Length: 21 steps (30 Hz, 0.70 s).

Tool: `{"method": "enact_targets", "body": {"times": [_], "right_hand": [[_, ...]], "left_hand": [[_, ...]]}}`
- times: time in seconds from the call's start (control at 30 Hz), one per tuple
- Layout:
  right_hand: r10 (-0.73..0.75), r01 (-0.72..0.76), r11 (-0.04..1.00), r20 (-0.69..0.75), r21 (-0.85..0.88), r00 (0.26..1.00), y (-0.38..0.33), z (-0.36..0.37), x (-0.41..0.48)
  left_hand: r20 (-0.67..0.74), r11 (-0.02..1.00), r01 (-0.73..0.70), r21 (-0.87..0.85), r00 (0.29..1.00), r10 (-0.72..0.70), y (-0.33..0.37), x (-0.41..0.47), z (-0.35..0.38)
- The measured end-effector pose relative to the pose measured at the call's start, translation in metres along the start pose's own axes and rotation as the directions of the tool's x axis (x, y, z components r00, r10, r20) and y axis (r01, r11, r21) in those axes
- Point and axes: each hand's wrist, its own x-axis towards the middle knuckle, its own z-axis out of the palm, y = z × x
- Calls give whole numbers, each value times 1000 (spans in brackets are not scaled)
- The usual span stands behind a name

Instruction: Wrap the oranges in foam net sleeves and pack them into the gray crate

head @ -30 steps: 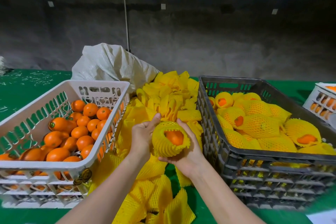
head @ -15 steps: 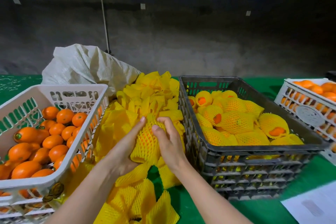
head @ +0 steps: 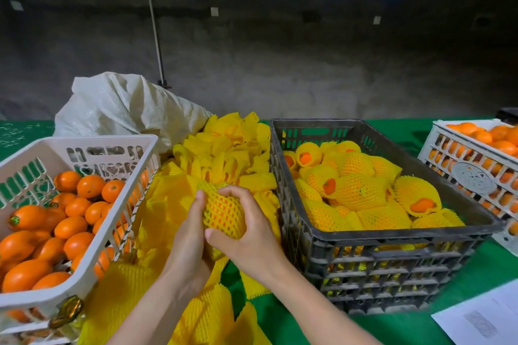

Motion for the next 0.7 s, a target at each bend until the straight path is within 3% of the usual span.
{"method": "enact_targets", "body": {"times": [0.17,0.3,0.37,0.43,0.47,0.57,0.7], "right_hand": [[-60,64,990,-41,123,997,-7,-51,24],[127,-21,917,-241,398,962,3,-111,62],[270,-106,910,-379,401,885,19,-146,86],[409,-244,891,-447,382,796,39,-178,109],[454,-317,882,-453,348,767,50,-190,118],[479,-455,874,-463,170,746,78,-200,141],[482,-492,866,-399,85,780,93,-185,168]], "left_hand": [[113,987,-127,99,987,116,-7,1,35],[242,929,-223,294,958,154,-22,22,79],[228,781,-264,566,961,159,-35,44,99],[138,586,-177,791,984,111,-49,67,110],[92,571,-111,813,994,63,-54,75,112],[56,717,-8,697,997,-44,-61,82,114],[4,727,45,685,998,-66,-61,85,111]]}}
